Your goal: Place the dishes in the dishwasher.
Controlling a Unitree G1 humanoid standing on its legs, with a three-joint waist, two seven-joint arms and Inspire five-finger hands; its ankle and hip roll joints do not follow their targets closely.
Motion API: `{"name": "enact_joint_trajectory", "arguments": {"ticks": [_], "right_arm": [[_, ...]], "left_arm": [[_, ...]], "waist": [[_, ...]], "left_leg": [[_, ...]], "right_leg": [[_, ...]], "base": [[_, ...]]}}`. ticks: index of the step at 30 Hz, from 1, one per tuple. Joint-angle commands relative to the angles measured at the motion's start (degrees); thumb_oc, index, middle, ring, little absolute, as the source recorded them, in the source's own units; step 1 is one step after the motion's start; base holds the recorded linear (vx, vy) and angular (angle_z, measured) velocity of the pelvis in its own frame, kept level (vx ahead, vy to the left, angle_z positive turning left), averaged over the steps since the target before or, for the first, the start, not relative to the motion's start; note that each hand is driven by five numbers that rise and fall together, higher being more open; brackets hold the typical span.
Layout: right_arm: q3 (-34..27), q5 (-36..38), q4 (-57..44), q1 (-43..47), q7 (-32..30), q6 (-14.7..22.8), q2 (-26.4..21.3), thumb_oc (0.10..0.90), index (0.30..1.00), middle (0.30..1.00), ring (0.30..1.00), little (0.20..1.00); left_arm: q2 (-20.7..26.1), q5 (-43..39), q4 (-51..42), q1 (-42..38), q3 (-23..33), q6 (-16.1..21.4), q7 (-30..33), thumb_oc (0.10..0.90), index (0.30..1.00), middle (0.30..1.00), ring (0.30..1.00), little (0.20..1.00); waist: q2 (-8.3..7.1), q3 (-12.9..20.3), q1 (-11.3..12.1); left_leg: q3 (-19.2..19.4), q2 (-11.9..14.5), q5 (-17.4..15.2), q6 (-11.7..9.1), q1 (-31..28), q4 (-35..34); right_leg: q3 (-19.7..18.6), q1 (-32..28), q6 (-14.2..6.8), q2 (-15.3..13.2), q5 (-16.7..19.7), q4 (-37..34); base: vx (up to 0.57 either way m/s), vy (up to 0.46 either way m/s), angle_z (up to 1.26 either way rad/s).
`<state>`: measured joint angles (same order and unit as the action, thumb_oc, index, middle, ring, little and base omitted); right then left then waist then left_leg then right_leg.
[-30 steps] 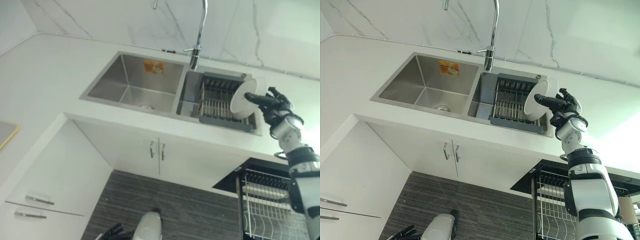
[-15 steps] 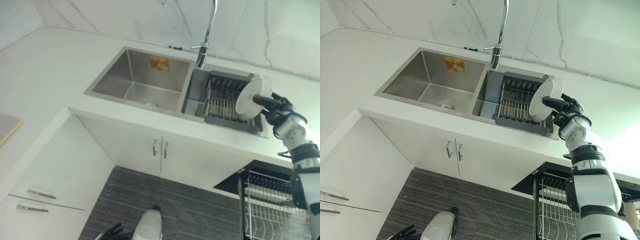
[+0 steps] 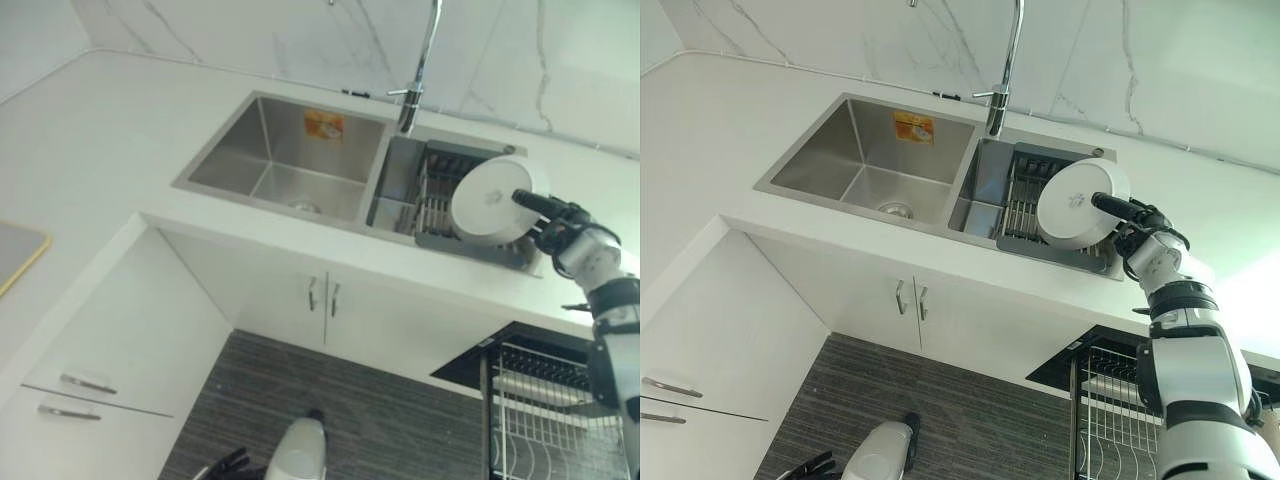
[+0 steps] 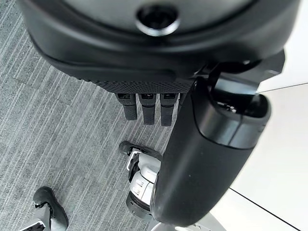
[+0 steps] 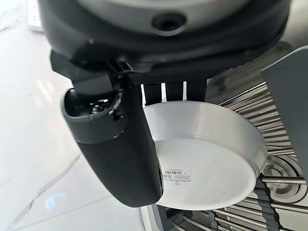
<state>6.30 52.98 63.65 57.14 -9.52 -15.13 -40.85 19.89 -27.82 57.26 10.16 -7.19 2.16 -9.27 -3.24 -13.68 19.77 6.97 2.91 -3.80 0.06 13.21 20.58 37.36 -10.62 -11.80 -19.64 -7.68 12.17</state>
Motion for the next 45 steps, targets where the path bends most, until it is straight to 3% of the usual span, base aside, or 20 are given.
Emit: {"name": "enact_joint_trajectory", "arguments": {"ticks": [1,7,9,12,17,19,21,24,27,30,32,38,45], "right_arm": [[3.0,1.6,-9.3,8.1,-0.3,13.2,-6.1,0.4,0.3,0.3,0.3,0.3],[1.0,0.6,-23.9,5.9,-1.2,23.7,-5.3,0.4,0.3,0.3,0.3,0.3],[-0.2,-1.9,-31.1,4.5,-3.6,27.3,-5.0,0.4,0.3,0.3,0.3,0.3],[-2.9,-10.3,-44.9,0.2,-8.2,28.9,-5.3,0.4,0.3,0.3,0.3,0.3],[-8.6,-16.2,-59.1,-8.1,-11.9,27.4,-7.1,0.4,0.3,0.3,0.3,0.3],[-16.3,-18.8,-68.1,-21.3,-11.0,26.5,-7.8,0.4,0.3,0.3,0.3,0.3],[-18.7,-20.7,-69.9,-25.2,-10.8,26.7,-7.9,0.4,0.3,0.3,0.3,0.3],[-24.4,-43.2,-73.8,-35.2,-16.9,28.8,-8.7,0.4,0.3,0.3,0.3,0.3],[-27.4,-55.1,-76.6,-41.5,-18.9,26.7,-11.3,0.4,0.3,0.3,0.3,0.3],[-31.5,-58.0,-78.0,-49.7,-16.9,24.8,-13.0,0.4,0.3,0.3,0.3,0.3],[-33.5,-54.3,-77.9,-55.3,-10.8,22.0,-11.6,0.4,0.3,0.3,0.3,0.3],[-28.9,-57.9,-74.0,-57.2,-4.0,22.9,-9.5,0.4,0.3,0.3,0.3,0.3],[-18.0,-60.8,-64.3,-51.2,-0.4,24.6,-10.2,0.4,0.3,0.3,0.3,0.3]], "left_arm": [[3.6,1.5,-2.9,1.4,-2.2,1.0,-0.1,0.8,0.9,0.9,0.9,0.9],[3.3,2.0,-2.5,2.3,-1.8,2.5,-0.3,0.8,0.9,0.9,0.9,0.9],[3.1,2.3,-2.3,2.7,-1.3,3.1,-0.6,0.8,0.9,0.9,0.9,0.9],[2.5,3.1,-0.6,3.2,0.1,4.3,-1.4,0.8,0.9,0.9,0.9,0.9],[1.3,4.9,1.5,3.4,2.2,5.3,-1.8,0.8,0.9,0.9,0.9,0.9],[-0.2,6.4,2.5,3.3,4.9,6.0,-1.8,0.8,0.9,0.9,0.9,0.9],[-0.5,6.9,2.5,3.2,5.4,6.1,-1.7,0.8,0.9,0.9,0.9,0.9],[-1.5,8.3,2.4,2.7,6.4,6.2,-1.0,0.8,0.9,0.9,0.9,0.9],[-1.7,8.6,1.4,2.3,6.7,5.6,-0.2,0.8,0.9,0.9,0.9,0.9],[-1.9,8.9,-1.5,2.3,7.7,3.9,0.6,0.8,0.9,0.9,0.9,0.9],[-2.3,10.2,-3.7,2.9,8.0,3.2,0.9,0.8,0.9,0.9,0.9,0.9],[-2.8,12.1,-4.7,4.0,7.2,3.7,1.3,0.8,0.9,0.9,0.9,0.9],[-1.5,12.3,-6.7,4.4,5.7,2.6,2.2,0.8,0.9,0.9,0.9,0.9]], "waist": [[1.06,3.3,0.2],[1.17,3.8,-2.1],[1.33,3.8,-3.0],[1.38,4.3,-5.5],[1.25,5.0,-9.4],[1.14,5.2,-13.8],[1.07,5.3,-14.8],[1.15,5.5,-17.7],[1.21,5.7,-19.1],[1.19,5.8,-20.8],[1.23,5.7,-22.0],[1.21,5.5,-21.9],[0.94,5.3,-18.9]], "left_leg": [[-0.5,1.8,-6.0,-5.5,-7.3,-3.4],[0.8,2.5,-6.2,-5.4,-8.0,-3.4],[1.9,2.6,-5.0,-4.8,-7.4,-3.4],[3.3,3.4,-5.4,-4.8,-7.8,-3.4],[5.6,4.7,-5.8,-4.9,-8.1,-3.4],[8.3,5.9,-6.4,-5.0,-8.7,-3.4],[9.3,6.3,-6.5,-5.0,-9.0,-3.4],[11.6,7.2,-7.0,-5.1,-9.8,-3.4],[12.9,7.8,-7.1,-5.2,-10.1,-3.4],[14.4,8.4,-7.2,-5.3,-10.3,-3.4],[15.3,8.9,-7.0,-5.5,-10.4,-3.4],[15.7,9.2,-6.7,-5.6,-10.4,-3.4],[14.3,9.0,-6.2,-5.7,-9.4,-3.4]], "right_leg": [[-2.0,5.0,1.0,2.2,0.1,5.0],[-3.1,5.7,1.2,2.4,0.0,5.0],[-2.5,6.8,1.8,2.2,1.1,5.0],[-4.2,8.0,1.9,2.5,0.9,5.0],[-6.8,9.4,2.3,3.5,0.2,5.0],[-9.5,10.9,2.4,4.3,0.0,5.0],[-10.2,11.4,2.5,4.5,0.0,5.0],[-11.7,12.2,2.5,5.2,-0.2,5.0],[-12.9,12.9,2.5,5.8,-0.4,5.0],[-14.2,13.6,2.5,6.4,-0.7,5.0],[-15.0,14.1,2.6,6.9,-0.8,5.0],[-15.1,14.1,3.1,7.4,-1.2,5.0],[-13.8,13.7,3.6,7.6,-1.8,5.0]], "base": [[0.0,0.0,0.0],[-0.08,0.009,-0.05],[-0.18,0.017,-0.16],[-0.09,-0.004,-0.26],[-0.07,-0.005,-0.41],[-0.1,-0.034,-0.51],[-0.05,-0.032,-0.68],[-0.02,-0.042,-0.38],[-0.02,-0.034,-0.57],[-0.01,-0.039,-0.4],[-0.02,-0.056,-0.3],[-0.01,-0.019,-0.01],[0.0,-0.005,0.04]]}}
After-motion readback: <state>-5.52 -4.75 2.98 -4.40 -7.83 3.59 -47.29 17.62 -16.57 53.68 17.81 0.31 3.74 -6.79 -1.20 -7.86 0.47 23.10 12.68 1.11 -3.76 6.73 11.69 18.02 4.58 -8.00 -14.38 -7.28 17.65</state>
